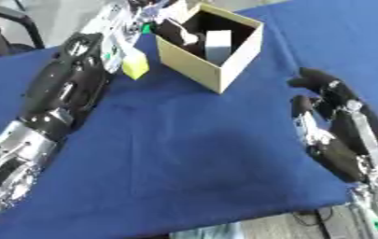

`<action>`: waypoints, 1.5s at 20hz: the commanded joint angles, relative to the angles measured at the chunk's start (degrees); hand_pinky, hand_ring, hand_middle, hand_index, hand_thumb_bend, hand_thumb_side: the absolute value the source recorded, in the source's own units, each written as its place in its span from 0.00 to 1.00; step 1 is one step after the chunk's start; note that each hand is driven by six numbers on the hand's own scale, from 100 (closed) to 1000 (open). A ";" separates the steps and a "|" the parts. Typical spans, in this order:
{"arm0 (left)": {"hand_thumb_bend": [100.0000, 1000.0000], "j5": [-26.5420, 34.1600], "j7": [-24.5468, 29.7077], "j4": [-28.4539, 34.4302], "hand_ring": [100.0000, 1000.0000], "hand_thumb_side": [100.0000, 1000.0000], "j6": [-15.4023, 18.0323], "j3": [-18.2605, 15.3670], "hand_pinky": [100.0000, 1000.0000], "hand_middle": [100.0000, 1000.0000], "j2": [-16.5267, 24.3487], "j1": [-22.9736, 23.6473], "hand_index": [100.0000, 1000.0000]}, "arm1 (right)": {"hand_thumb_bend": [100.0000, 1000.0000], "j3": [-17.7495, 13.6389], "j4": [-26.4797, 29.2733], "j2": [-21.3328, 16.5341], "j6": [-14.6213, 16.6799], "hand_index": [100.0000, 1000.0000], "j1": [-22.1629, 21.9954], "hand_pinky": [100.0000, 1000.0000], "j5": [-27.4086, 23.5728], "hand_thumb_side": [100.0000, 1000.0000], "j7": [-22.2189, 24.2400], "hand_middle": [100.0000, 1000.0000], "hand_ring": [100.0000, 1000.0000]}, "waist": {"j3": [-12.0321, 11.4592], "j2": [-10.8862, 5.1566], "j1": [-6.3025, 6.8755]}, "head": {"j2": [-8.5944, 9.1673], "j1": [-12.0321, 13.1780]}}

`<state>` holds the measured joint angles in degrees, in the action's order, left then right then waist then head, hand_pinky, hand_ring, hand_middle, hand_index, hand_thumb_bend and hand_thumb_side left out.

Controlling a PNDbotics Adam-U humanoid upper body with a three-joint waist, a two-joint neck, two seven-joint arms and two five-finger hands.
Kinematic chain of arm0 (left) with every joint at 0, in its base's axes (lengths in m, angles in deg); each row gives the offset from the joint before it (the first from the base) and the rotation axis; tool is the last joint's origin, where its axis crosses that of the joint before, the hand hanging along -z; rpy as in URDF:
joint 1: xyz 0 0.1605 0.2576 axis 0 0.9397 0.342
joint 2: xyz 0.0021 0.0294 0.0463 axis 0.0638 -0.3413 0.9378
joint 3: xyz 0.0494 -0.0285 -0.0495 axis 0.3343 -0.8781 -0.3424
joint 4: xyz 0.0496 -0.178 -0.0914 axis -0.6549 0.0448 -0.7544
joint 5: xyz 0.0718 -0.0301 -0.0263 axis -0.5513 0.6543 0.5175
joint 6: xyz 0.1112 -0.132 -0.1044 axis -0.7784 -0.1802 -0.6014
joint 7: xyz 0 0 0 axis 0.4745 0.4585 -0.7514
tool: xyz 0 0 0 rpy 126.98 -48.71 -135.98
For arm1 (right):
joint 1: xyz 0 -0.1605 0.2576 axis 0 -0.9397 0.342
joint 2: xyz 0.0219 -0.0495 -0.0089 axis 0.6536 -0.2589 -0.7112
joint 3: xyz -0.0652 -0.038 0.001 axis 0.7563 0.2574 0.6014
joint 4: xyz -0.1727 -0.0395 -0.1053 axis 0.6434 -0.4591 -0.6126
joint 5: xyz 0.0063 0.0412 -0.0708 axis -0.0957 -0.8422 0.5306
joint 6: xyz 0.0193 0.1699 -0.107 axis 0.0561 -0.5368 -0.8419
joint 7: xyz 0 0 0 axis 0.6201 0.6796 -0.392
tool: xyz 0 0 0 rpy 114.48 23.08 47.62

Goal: Pick up objects on the table and place them in the box.

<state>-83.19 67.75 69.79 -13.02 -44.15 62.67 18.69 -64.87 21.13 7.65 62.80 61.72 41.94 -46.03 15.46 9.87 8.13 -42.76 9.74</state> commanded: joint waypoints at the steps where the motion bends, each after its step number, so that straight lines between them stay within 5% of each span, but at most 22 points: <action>1: 0.59 -1.28 0.70 -0.85 0.61 0.30 -2.59 -2.35 0.71 0.66 3.58 -1.03 0.82 | 0.00 -0.56 0.25 -0.48 0.06 0.87 0.26 0.72 0.12 0.46 -0.27 0.70 0.87 | -0.39 -1.11 -0.72 | 0.03 -0.41; 10: 0.61 -2.84 2.94 -8.83 0.61 0.30 -9.97 -6.45 0.70 0.65 5.97 -0.12 0.81 | 0.00 -0.84 0.20 -0.45 0.13 0.87 0.05 0.72 0.19 0.45 -0.53 0.70 0.87 | -0.82 -1.26 -0.93 | 0.04 -0.94; 30: 0.62 -2.04 5.23 -16.52 0.56 0.33 -13.58 -8.15 0.66 0.59 4.26 1.91 0.79 | 0.00 -0.82 0.32 -0.32 0.20 0.87 0.54 0.72 0.49 0.46 -0.40 0.70 0.87 | -0.20 0.47 -0.90 | 0.65 -0.93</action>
<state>-85.58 72.98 52.87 -26.24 -51.87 66.04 21.50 -65.39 20.84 7.65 62.84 61.65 42.06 -46.46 15.28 11.12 7.79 -42.70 8.86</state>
